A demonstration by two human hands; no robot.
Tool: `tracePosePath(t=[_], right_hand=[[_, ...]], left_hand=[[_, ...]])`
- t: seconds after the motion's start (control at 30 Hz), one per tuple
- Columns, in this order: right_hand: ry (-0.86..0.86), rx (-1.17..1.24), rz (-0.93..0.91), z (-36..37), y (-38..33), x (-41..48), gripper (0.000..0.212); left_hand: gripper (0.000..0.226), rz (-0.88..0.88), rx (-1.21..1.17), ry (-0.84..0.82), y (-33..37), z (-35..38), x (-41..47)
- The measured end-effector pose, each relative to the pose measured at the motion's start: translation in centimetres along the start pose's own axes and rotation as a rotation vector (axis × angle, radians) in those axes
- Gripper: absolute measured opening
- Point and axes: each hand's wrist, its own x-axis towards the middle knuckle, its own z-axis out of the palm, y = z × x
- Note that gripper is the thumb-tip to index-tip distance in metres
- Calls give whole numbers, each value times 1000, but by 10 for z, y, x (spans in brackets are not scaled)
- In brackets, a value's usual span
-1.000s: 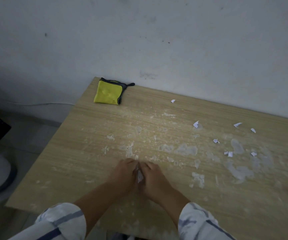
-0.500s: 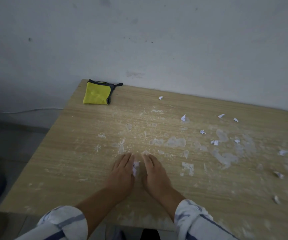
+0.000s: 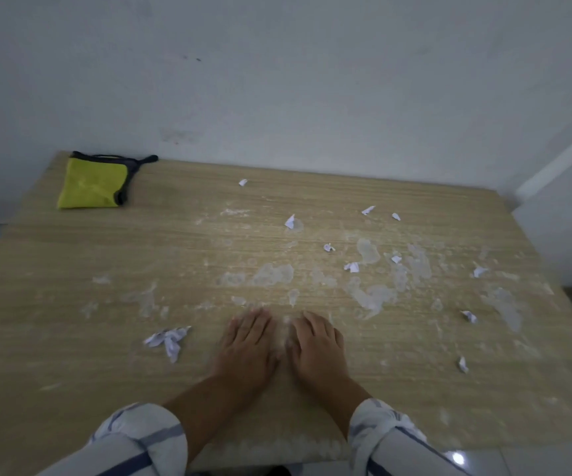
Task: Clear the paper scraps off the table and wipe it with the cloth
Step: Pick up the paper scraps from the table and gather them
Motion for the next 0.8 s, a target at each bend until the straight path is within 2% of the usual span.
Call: tracePosePath(t=[0.17,0.4,0.57,0.67,0.8], right_hand=[[-7,-33,-15,-6,44,12,39],[109,178,-6,-30,87,57,43],[78,186,36,-51,102,95,49],[19,176,33,-50,105,110,43],[63,245,16,-44,104,118,31]], left_hand=[[59,-57,9,57,33,-4,37],[63,-158,-17,136,52,0,74],[75,-139,-48,186,52,-1,75],[70,-150,-55,203,51,-1,76],[60,-133,-30,184,44,-3,83]])
